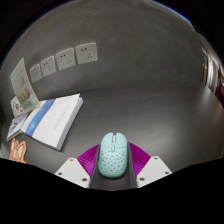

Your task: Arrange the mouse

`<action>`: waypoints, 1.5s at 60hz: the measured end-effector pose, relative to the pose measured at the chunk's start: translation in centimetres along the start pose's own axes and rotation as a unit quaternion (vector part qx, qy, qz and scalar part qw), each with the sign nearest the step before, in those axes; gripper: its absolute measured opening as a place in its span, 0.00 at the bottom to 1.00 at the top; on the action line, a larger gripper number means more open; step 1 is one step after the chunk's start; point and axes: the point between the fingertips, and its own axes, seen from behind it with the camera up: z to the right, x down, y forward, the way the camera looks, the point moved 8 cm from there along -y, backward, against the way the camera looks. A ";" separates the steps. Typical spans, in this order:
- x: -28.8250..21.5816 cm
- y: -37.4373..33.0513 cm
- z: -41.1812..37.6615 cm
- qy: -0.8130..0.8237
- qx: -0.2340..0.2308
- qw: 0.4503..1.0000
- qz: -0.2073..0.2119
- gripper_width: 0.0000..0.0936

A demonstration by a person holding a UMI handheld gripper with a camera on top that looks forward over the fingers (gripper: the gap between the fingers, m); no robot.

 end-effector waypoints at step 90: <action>11.7 -14.2 -43.9 -0.078 -0.094 0.990 0.073 0.91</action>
